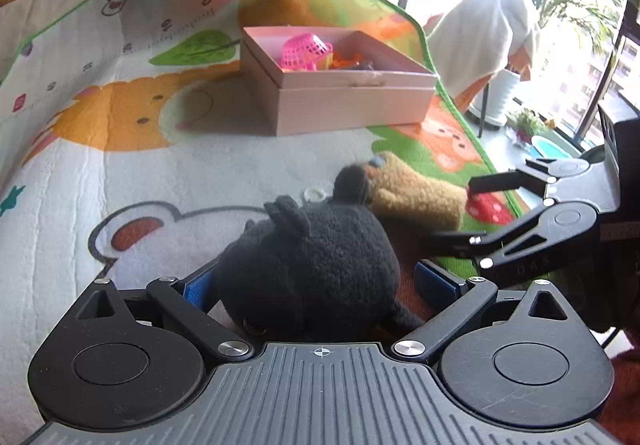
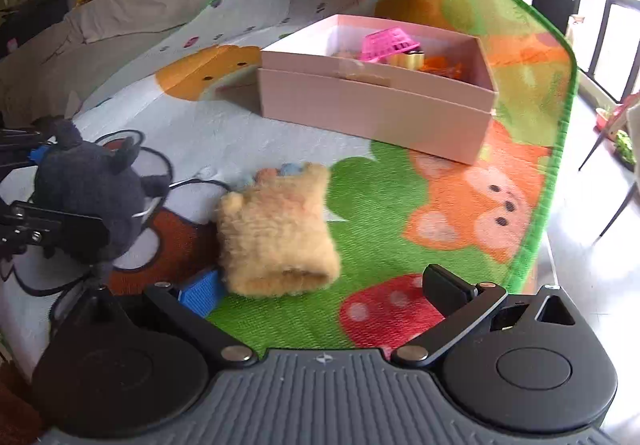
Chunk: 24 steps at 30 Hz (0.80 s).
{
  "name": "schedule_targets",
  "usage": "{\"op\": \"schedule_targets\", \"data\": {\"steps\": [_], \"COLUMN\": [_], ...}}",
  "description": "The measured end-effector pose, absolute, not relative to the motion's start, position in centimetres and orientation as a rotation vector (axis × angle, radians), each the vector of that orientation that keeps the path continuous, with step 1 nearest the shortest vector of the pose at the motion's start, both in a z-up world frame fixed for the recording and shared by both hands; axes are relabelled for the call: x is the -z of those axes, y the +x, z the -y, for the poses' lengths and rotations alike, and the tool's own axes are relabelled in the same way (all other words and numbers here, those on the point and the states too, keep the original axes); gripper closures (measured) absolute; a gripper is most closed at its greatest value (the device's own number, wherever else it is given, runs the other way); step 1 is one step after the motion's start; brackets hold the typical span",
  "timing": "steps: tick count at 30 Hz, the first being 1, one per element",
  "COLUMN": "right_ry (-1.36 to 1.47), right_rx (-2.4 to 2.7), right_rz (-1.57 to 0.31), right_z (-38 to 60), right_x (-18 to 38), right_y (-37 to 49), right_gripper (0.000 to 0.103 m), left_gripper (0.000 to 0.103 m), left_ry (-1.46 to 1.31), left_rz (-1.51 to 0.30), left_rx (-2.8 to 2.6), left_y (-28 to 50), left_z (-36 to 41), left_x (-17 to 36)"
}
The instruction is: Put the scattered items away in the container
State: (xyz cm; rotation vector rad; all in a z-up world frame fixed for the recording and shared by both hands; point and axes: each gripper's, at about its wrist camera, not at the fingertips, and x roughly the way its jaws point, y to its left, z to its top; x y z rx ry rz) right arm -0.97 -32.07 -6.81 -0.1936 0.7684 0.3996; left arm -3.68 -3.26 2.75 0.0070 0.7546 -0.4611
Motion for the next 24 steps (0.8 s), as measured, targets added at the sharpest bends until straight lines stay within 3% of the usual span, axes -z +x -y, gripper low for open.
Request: {"op": "schedule_targets", "data": {"steps": [5, 13, 24], "right_ry": [-0.245, -0.110, -0.074], "right_rx": [-0.089, -0.246, -0.373], "right_rz": [-0.652, -0.682, -0.744], "right_z": [34.3, 35.0, 32.5], "right_x": [6.0, 5.9, 7.3], "right_y": [-0.1, -0.5, -1.2], "right_gripper": [0.000, 0.000, 0.000], "left_gripper": [0.002, 0.002, 0.001], "left_ry": [-0.008, -0.079, -0.123], "left_rz": [-0.674, -0.613, -0.844], "left_rx": [0.487, 0.412, 0.459], "left_y": [-2.0, -1.8, -7.1], "left_z": [3.9, 1.0, -0.2], "left_x": [-4.0, -6.6, -3.6]}}
